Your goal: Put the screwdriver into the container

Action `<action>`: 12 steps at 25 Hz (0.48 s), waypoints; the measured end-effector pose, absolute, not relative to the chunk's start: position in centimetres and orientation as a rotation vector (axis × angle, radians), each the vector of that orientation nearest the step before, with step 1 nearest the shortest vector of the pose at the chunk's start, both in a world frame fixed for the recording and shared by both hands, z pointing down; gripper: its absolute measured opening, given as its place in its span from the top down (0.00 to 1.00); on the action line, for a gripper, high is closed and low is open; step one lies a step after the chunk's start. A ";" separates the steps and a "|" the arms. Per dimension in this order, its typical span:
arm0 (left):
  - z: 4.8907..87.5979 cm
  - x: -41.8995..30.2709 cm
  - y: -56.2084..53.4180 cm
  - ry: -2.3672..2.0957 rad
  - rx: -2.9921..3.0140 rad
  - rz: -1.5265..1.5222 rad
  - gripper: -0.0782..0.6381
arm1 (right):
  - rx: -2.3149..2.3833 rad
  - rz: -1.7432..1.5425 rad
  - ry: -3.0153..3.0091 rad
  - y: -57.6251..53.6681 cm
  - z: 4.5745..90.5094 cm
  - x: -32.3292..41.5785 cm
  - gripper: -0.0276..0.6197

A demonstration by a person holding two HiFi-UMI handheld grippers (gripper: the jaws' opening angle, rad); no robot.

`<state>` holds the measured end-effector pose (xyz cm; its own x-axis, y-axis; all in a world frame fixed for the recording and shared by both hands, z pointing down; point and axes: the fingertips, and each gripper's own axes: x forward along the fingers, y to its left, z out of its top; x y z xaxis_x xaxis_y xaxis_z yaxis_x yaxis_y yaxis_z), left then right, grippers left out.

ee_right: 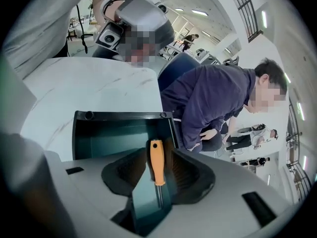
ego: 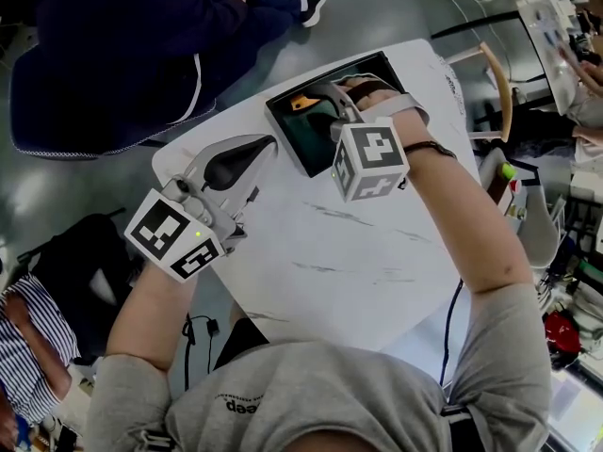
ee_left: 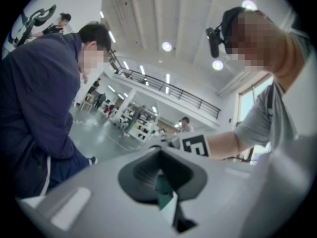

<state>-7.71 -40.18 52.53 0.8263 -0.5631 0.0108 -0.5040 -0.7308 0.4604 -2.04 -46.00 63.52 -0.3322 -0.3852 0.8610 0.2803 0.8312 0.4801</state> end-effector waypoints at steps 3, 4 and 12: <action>51.6 -7.4 -39.9 -0.782 2.566 -0.185 0.89 | 0.104 -0.673 -1.786 -45.9 62.3 -1.6 0.72; 51.3 -7.3 -39.7 -0.778 2.571 -0.186 0.89 | 0.114 -0.672 -1.787 -45.8 61.8 -1.5 0.72; 47.6 -6.5 -37.9 -0.754 2.604 -0.202 0.89 | 0.209 -0.649 -1.787 -44.6 56.5 0.4 0.74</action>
